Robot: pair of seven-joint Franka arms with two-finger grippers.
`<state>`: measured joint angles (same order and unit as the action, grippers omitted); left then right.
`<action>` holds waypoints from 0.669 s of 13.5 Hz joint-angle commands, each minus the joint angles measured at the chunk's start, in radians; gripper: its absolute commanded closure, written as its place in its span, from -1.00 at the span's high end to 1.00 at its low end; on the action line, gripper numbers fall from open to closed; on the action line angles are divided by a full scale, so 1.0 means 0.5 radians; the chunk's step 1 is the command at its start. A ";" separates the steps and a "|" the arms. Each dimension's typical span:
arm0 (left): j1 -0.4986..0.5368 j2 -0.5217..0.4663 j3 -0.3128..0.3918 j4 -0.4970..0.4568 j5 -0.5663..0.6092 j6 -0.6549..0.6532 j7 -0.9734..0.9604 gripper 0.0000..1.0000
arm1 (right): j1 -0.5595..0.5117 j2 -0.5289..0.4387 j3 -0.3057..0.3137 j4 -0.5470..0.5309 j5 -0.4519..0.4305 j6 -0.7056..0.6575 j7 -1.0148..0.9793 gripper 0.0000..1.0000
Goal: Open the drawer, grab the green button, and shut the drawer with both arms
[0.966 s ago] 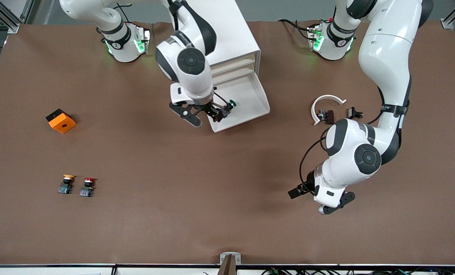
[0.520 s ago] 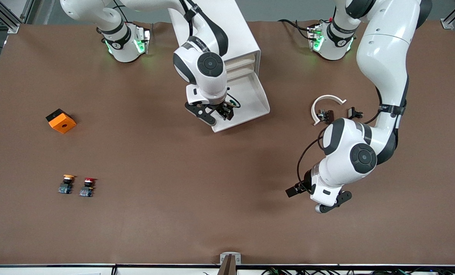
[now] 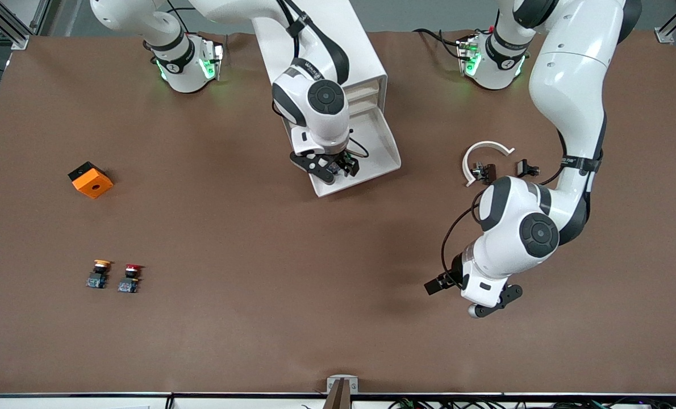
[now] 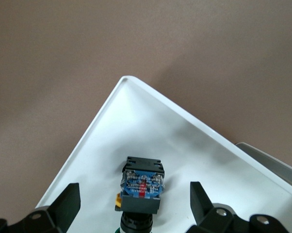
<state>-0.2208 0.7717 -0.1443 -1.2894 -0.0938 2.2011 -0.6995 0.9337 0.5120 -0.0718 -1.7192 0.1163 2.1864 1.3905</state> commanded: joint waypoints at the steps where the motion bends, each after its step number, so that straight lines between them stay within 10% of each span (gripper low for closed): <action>1: 0.009 0.000 -0.006 -0.020 0.046 0.052 0.028 1.00 | 0.026 0.050 -0.022 0.039 0.034 0.002 0.023 1.00; 9: 0.009 -0.019 -0.006 -0.106 0.043 0.132 0.021 1.00 | 0.041 0.127 -0.025 0.073 0.031 0.005 0.026 0.84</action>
<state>-0.2191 0.7775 -0.1442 -1.3136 -0.0937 2.2471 -0.6991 0.9396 0.5643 -0.0733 -1.7097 0.1163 2.1917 1.3906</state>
